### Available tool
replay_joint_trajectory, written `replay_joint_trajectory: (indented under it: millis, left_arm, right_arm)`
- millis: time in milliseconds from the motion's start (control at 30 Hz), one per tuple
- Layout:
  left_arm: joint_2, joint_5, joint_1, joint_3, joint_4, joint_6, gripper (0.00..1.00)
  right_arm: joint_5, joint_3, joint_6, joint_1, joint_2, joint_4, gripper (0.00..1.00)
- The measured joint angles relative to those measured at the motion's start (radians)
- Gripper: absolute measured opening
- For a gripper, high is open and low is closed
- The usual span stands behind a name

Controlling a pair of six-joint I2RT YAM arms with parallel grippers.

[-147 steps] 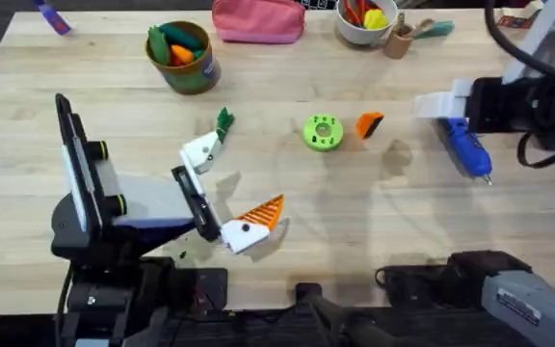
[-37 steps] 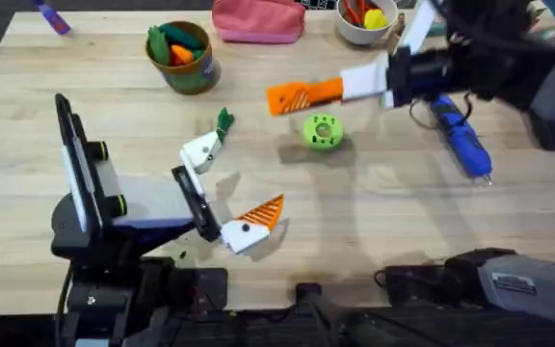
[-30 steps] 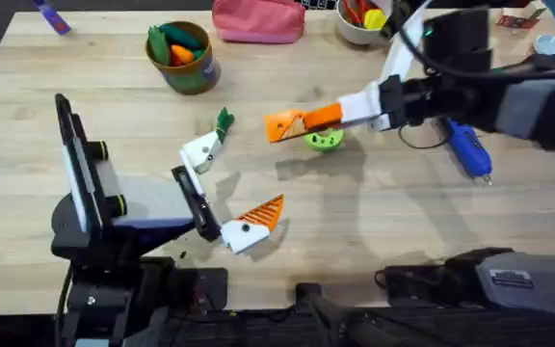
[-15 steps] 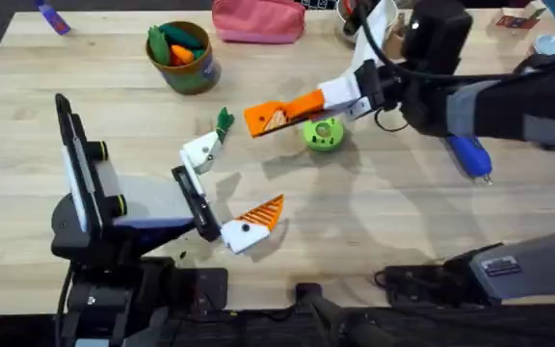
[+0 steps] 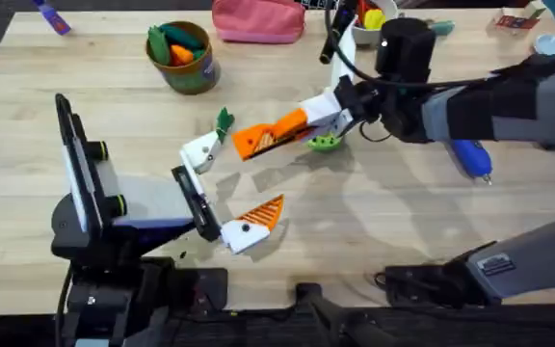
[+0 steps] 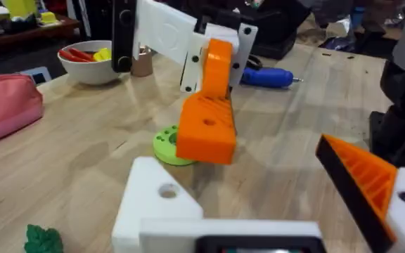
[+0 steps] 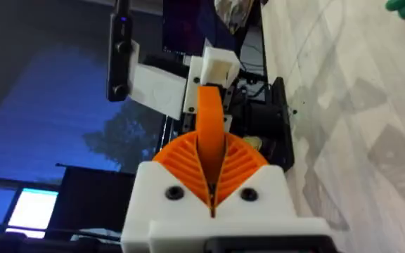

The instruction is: Pick up the gripper from the table and insert it into the empty holder that is missing its gripper. Then pick up a screw, insert it into the mounting hole, and use the screwdriver to tighten it. Finally, clean up the table by picking up the vegetable and placing it into the bucket.

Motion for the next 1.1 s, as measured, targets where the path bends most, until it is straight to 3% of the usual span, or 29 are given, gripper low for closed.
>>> replay_joint_trajectory:
  millis: [500,1100]
  left_arm:
    - [0.000,0.000,0.000,0.000,0.000,0.000,0.985]
    - [0.000,0.000,0.001,0.000,0.000,0.006,0.985]
  right_arm:
    - [0.016,0.000,-0.001,0.108,0.000,0.000,0.009]
    - [0.068,0.046,-0.004,0.127,0.047,-0.001,0.008]
